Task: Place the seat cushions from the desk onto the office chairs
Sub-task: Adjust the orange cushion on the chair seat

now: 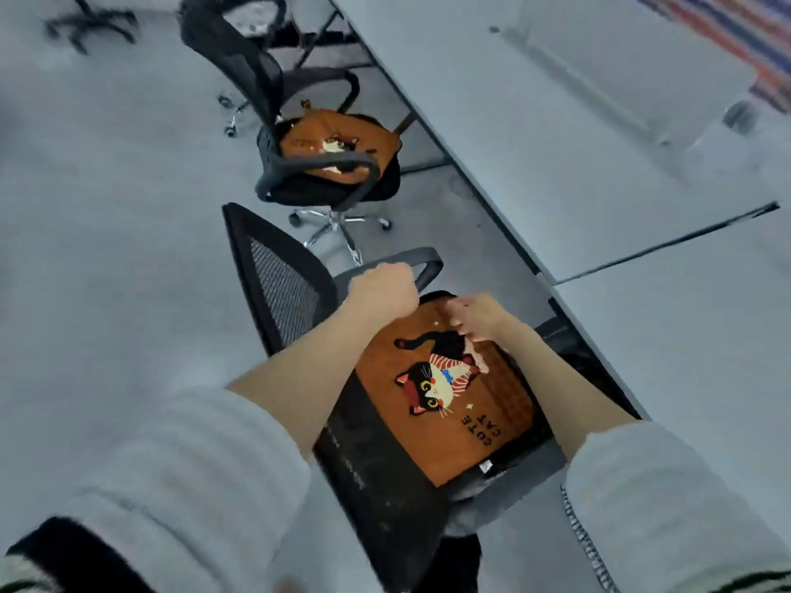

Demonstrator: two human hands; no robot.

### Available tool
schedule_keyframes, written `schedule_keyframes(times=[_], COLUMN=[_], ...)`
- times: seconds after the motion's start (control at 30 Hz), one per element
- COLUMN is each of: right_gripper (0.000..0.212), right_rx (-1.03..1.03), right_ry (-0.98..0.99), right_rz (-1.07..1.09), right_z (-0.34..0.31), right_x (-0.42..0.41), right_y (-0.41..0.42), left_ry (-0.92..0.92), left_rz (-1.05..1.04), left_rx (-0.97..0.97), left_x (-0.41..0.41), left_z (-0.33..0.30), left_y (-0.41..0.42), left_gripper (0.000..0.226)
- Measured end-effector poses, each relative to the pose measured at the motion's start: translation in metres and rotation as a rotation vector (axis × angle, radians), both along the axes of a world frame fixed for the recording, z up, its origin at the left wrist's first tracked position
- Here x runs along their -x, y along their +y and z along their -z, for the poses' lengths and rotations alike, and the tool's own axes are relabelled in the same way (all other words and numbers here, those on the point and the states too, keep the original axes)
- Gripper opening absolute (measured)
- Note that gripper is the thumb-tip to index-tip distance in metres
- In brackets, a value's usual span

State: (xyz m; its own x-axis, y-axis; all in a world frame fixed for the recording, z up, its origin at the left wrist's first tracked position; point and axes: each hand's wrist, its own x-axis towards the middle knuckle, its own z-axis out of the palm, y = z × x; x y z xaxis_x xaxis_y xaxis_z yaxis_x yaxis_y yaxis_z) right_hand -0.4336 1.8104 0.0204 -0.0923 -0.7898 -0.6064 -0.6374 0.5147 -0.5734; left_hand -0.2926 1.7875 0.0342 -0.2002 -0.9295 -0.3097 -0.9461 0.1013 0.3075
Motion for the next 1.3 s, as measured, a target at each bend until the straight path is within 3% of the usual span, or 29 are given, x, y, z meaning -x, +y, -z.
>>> schedule_keyframes(times=[0.1, 0.27, 0.43, 0.63, 0.9, 1.3], right_gripper=[0.028, 0.032, 0.030, 0.033, 0.032, 0.033], right_rx=[0.145, 0.324, 0.402, 0.365, 0.381, 0.275], right_ry=[-0.032, -0.026, -0.079, -0.012, 0.049, -0.027], right_rz=[0.025, 0.000, -0.024, -0.057, -0.035, 0.065], right_z=[-0.039, -0.085, -0.100, -0.105, -0.100, -0.087], right_x=[-0.040, -0.095, -0.148, -0.180, -0.201, -0.265], right_y=[0.017, 0.018, 0.000, -0.047, -0.192, -0.383], left_ry=[0.068, 0.281, 0.398, 0.369, 0.406, 0.467], left_rz=[0.056, -0.009, -0.083, -0.147, -0.173, 0.006], left_rx=[0.204, 0.360, 0.341, 0.231, 0.127, 0.018], left_x=[-0.053, -0.149, -0.222, -0.264, -0.317, -0.348], left_z=[-0.056, -0.109, -0.119, -0.101, -0.077, -0.093], left_y=[0.016, 0.029, 0.020, -0.022, -0.158, -0.378], left_gripper=[0.030, 0.036, 0.035, 0.034, 0.030, 0.031])
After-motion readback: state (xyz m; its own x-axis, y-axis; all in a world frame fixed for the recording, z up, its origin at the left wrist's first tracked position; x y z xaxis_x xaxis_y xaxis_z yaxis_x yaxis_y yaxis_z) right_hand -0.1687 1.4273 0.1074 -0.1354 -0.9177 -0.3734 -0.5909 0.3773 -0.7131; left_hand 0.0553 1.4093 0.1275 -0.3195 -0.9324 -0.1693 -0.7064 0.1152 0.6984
